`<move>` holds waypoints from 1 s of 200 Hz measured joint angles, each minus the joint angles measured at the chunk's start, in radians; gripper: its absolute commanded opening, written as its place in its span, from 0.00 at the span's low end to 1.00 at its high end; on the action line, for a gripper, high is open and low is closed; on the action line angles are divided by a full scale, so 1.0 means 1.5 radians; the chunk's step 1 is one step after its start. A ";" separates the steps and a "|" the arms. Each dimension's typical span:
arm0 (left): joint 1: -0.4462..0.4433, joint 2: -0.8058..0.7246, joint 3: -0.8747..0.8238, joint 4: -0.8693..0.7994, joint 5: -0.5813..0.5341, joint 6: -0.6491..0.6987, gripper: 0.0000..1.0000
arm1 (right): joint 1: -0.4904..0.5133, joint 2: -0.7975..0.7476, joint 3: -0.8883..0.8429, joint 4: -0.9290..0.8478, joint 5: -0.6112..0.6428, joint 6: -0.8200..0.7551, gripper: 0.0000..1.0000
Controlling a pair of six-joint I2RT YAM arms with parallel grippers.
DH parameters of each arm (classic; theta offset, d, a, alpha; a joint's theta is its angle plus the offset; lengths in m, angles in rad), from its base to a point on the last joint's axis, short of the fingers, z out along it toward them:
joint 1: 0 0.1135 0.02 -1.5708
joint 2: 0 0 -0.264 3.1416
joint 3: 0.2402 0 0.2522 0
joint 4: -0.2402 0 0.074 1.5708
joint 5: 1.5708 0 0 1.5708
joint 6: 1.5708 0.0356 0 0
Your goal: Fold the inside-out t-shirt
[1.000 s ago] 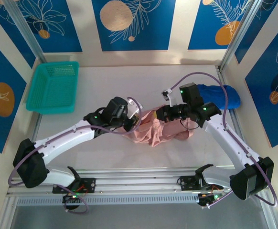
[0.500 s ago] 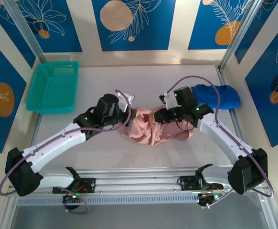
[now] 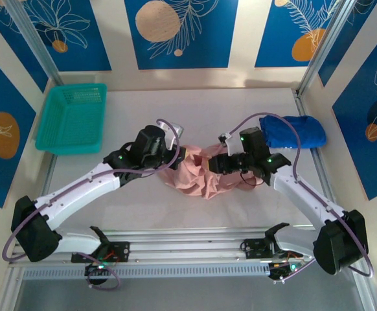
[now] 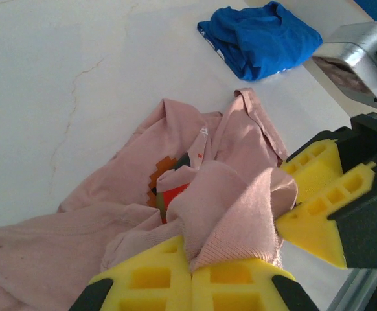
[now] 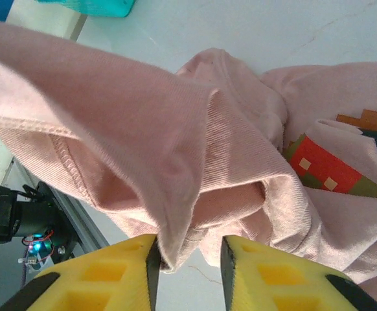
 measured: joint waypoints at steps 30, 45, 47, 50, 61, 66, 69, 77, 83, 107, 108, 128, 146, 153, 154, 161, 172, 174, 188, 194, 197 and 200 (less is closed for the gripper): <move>0.001 0.001 0.001 -0.008 -0.002 -0.004 0.00 | 0.027 -0.025 -0.034 0.043 0.006 -0.010 0.48; 0.002 0.001 0.001 -0.010 -0.002 -0.004 0.00 | 0.042 -0.027 -0.042 0.053 0.019 -0.018 0.50; 0.002 0.001 0.001 -0.011 -0.002 -0.004 0.00 | 0.045 -0.026 -0.043 0.054 0.022 -0.018 0.50; 0.002 0.001 0.001 -0.011 -0.002 -0.004 0.00 | 0.048 -0.026 -0.044 0.057 0.025 -0.021 0.51; 0.003 0.001 0.001 -0.011 -0.002 -0.004 0.00 | 0.058 -0.026 -0.049 0.066 0.040 -0.028 0.51; 0.003 0.001 0.001 -0.011 -0.002 -0.004 0.00 | 0.062 -0.026 -0.051 0.069 0.046 -0.031 0.51; 0.003 0.001 0.001 -0.011 -0.002 -0.004 0.00 | 0.064 -0.026 -0.052 0.071 0.051 -0.033 0.51; 0.003 0.001 0.001 -0.011 -0.002 -0.004 0.00 | 0.069 -0.026 -0.055 0.077 0.063 -0.037 0.50; 0.003 0.001 0.001 -0.011 -0.002 -0.004 0.00 | 0.073 -0.025 -0.056 0.079 0.071 -0.040 0.50; 0.003 0.001 0.001 -0.011 -0.002 -0.004 0.00 | 0.084 -0.014 -0.056 0.090 0.101 -0.051 0.41; 0.003 0.001 0.001 -0.011 -0.002 -0.004 0.00 | 0.084 -0.014 -0.056 0.090 0.102 -0.051 0.41; 0.003 0.001 0.001 -0.011 -0.002 -0.004 0.00 | 0.092 -0.004 -0.056 0.097 0.119 -0.060 0.27; 0.004 0.001 0.001 -0.011 -0.002 -0.004 0.00 | 0.095 -0.003 -0.056 0.099 0.138 -0.062 0.15; 0.004 0.001 0.001 -0.012 -0.002 -0.004 0.00 | 0.095 -0.003 -0.056 0.100 0.147 -0.062 0.11; 0.004 0.001 0.001 -0.012 -0.002 -0.004 0.00 | 0.095 -0.004 -0.056 0.100 0.147 -0.062 0.10; 0.005 0.001 0.001 -0.013 -0.006 -0.004 0.00 | 0.095 -0.005 -0.056 0.096 0.160 -0.062 0.08; 0.007 -0.001 0.001 -0.018 -0.021 -0.004 0.00 | 0.094 -0.016 -0.056 0.085 0.188 -0.057 0.05; 0.007 -0.001 0.001 -0.019 -0.023 -0.004 0.00 | 0.094 -0.017 -0.056 0.084 0.191 -0.056 0.04; 0.012 -0.008 -0.005 -0.021 -0.054 -0.006 0.00 | 0.085 -0.041 -0.056 0.058 0.227 -0.044 0.01; 0.017 -0.016 -0.012 -0.020 -0.065 -0.008 0.00 | 0.079 -0.050 -0.055 0.048 0.240 -0.037 0.01; 0.020 -0.021 -0.017 -0.020 -0.072 -0.009 0.00 | 0.075 -0.056 -0.054 0.040 0.248 -0.032 0.00; 0.022 -0.025 -0.022 -0.019 -0.074 -0.011 0.00 | 0.073 -0.058 -0.053 0.037 0.254 -0.030 0.00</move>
